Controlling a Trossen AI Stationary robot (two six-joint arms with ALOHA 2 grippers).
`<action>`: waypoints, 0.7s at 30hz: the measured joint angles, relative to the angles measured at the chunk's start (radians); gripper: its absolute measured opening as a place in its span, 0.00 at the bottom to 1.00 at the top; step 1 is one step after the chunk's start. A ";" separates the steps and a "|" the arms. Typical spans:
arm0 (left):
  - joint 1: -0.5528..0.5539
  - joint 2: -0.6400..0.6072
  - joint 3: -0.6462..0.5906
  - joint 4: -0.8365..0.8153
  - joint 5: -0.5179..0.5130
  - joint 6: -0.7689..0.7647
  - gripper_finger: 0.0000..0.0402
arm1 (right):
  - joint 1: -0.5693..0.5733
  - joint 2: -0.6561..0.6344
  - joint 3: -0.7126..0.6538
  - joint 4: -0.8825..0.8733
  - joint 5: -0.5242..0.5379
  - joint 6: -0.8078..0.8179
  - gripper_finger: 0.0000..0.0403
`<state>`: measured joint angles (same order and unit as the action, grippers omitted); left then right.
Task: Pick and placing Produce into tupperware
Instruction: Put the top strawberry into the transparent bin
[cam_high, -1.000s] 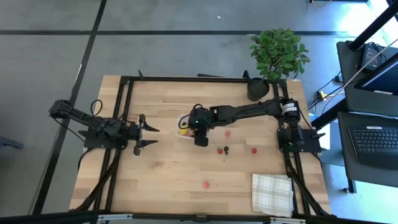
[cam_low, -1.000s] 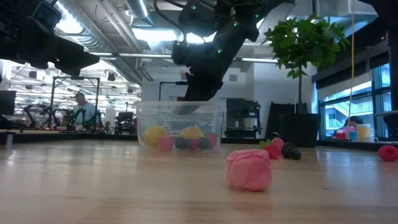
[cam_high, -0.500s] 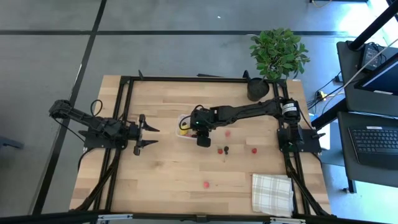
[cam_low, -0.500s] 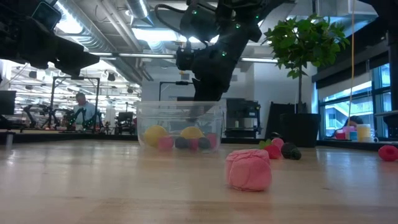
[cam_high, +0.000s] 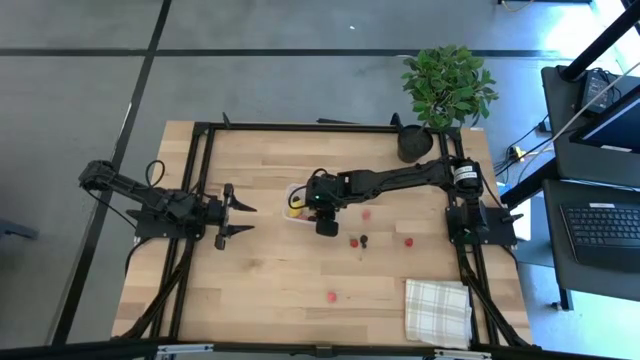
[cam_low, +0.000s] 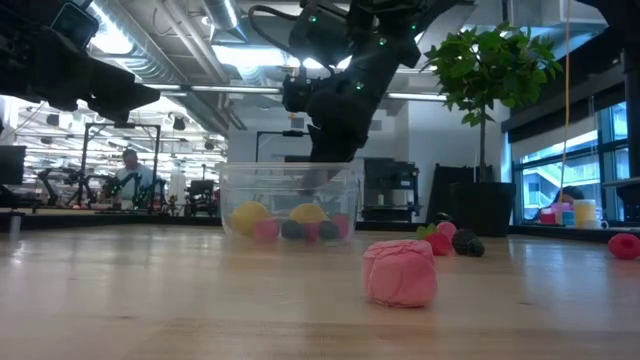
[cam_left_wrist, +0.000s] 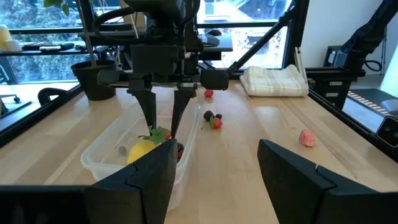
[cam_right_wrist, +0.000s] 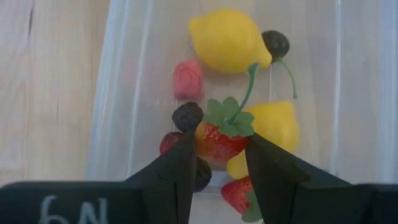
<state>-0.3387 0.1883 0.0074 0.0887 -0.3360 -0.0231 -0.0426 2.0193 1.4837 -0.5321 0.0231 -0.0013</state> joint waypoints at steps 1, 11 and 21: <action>0.000 0.000 0.000 0.000 0.000 0.000 0.54 | 0.000 0.000 0.000 0.002 0.000 0.000 0.33; 0.000 0.000 0.000 0.000 0.000 0.000 0.54 | 0.000 0.000 -0.001 0.007 0.000 0.000 0.34; 0.000 0.000 0.000 0.000 0.000 0.000 0.54 | 0.000 0.000 -0.001 0.007 0.000 0.000 0.34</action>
<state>-0.3389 0.1886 0.0078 0.0891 -0.3362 -0.0231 -0.0426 2.0190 1.4830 -0.5247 0.0235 -0.0013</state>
